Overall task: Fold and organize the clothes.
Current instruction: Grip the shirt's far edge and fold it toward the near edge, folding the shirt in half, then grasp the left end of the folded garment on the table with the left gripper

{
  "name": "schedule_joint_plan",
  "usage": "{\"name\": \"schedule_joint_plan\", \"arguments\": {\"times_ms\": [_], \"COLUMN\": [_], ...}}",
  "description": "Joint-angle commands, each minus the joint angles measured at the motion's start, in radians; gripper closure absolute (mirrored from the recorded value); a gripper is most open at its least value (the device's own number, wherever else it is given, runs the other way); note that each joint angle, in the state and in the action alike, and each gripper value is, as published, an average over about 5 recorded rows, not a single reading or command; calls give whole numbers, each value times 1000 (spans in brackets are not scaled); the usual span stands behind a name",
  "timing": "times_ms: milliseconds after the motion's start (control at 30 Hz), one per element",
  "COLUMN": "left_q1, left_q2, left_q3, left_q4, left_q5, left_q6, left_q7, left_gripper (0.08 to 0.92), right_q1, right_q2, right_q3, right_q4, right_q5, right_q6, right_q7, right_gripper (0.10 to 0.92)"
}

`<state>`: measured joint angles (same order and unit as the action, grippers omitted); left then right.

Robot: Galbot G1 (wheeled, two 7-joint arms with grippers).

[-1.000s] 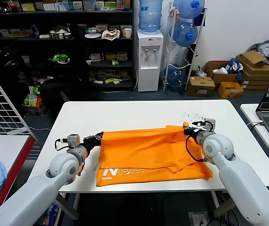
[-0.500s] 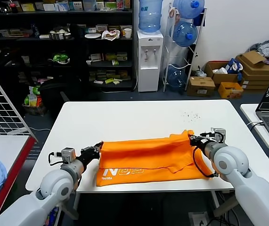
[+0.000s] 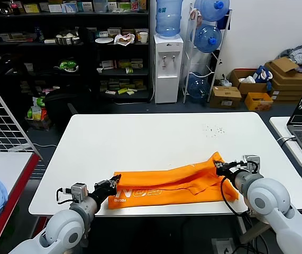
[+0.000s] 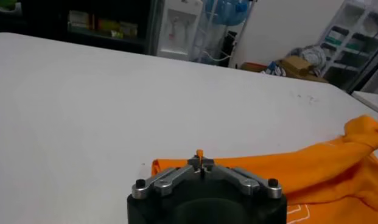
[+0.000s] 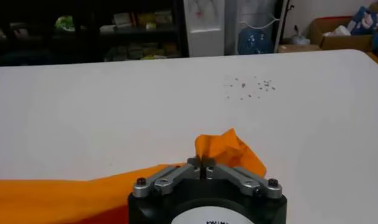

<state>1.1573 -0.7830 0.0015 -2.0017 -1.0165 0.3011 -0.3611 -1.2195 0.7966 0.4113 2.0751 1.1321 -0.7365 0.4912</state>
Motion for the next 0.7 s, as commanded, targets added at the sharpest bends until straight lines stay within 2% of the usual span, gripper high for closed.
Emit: {"name": "schedule_joint_plan", "arguments": {"times_ms": [33,433,700], "left_q1": [46,75,90], "left_q2": [9,-9,-51], "left_q3": [-31,-61,-66], "left_q4": [-28,-15,58], "left_q5": [6,13,5], "left_q6": [3,2,-2], "left_q7": [-2,-10,5], "left_gripper": [802,456,222], "right_q1": [-80,-70,-71], "right_q2": [-14,-8,18], "right_q3": [34,51,55], "right_q4": [54,52,46], "right_q5": [13,11,-4], "right_q6": [-49,-49,-49], "right_q7": [-13,-5,-5], "right_gripper": [751,405,174]}}
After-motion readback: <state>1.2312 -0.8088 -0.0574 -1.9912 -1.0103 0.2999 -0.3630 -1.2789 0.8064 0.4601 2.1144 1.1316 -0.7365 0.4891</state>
